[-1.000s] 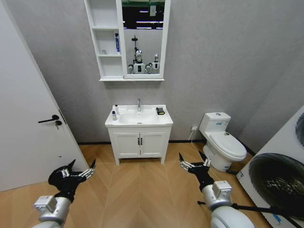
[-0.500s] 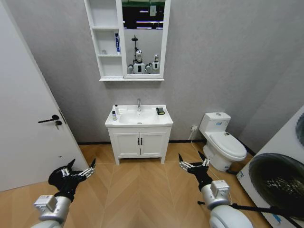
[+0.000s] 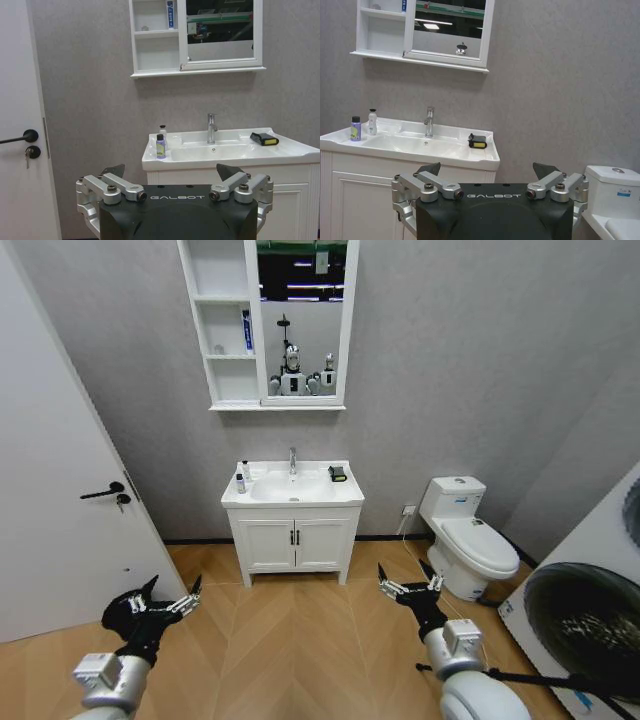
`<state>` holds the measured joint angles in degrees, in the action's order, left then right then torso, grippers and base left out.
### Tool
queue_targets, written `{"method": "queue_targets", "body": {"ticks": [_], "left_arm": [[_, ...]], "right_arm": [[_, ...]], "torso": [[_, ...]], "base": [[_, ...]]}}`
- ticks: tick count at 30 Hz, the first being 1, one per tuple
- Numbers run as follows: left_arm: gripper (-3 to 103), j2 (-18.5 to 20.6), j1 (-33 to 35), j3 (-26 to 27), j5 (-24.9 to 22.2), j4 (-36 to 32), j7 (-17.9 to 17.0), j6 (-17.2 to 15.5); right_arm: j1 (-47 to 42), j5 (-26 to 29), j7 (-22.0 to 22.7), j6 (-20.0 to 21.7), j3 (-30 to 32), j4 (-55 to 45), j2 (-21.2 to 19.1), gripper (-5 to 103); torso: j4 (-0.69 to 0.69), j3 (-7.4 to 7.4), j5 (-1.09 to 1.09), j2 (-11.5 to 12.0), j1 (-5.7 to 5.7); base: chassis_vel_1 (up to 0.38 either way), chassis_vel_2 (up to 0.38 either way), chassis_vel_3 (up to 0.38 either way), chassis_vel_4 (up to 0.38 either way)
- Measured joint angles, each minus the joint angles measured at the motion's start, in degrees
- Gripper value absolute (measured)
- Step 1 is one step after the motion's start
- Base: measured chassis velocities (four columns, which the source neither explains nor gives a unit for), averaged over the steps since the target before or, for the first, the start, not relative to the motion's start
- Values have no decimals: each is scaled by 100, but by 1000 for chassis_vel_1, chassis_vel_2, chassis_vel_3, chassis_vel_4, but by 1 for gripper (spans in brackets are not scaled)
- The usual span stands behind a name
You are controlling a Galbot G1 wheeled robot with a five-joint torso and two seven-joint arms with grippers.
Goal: Move facial cleanser and shampoo from washbasin to cabinet, then wipe washbasin with towel.
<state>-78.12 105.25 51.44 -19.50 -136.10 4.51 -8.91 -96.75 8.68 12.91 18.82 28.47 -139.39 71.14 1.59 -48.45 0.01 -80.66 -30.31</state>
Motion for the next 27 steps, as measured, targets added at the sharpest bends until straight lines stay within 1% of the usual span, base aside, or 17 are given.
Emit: {"method": "queue_targets", "body": {"ticks": [5, 10, 17, 23, 24, 27], "left_arm": [[100, -18, -3, -18, 20, -16, -4, 1], [100, -23, 0, -21, 31, -18, -5, 2], [100, -24, 13, -28, 41, -19, -2, 11], [100, -36, 29, -38, 53, -20, 5, 23], [100, -42, 33, -40, 56, -19, 9, 28], [100, -48, 34, -40, 58, -9, 11, 42]], "right_arm": [[-24, -11, -40, -110, 1, 60, 25, 100], [-21, -11, -45, -126, 2, 68, 35, 100], [-37, -28, -110, -188, 0, 83, 82, 100], [-54, -48, -117, -208, -2, 95, 103, 100], [-58, -51, -118, -209, -2, 95, 108, 100], [-58, -53, -121, -210, -2, 98, 113, 100]], "torso": [[0, 0, 0, 0, 1], [0, 1, 0, -1, 3], [0, 0, 0, 0, 0], [-1, 0, 0, -1, 0], [1, 0, -1, 0, 0], [0, 0, 1, -1, 1]], "base": [[0, 0, 0, 0], [-43, 37, 35, -43], [-115, 128, 143, -142], [-179, 163, 186, -171], [-206, 201, 187, -216], [-196, 213, 217, -224]]}}
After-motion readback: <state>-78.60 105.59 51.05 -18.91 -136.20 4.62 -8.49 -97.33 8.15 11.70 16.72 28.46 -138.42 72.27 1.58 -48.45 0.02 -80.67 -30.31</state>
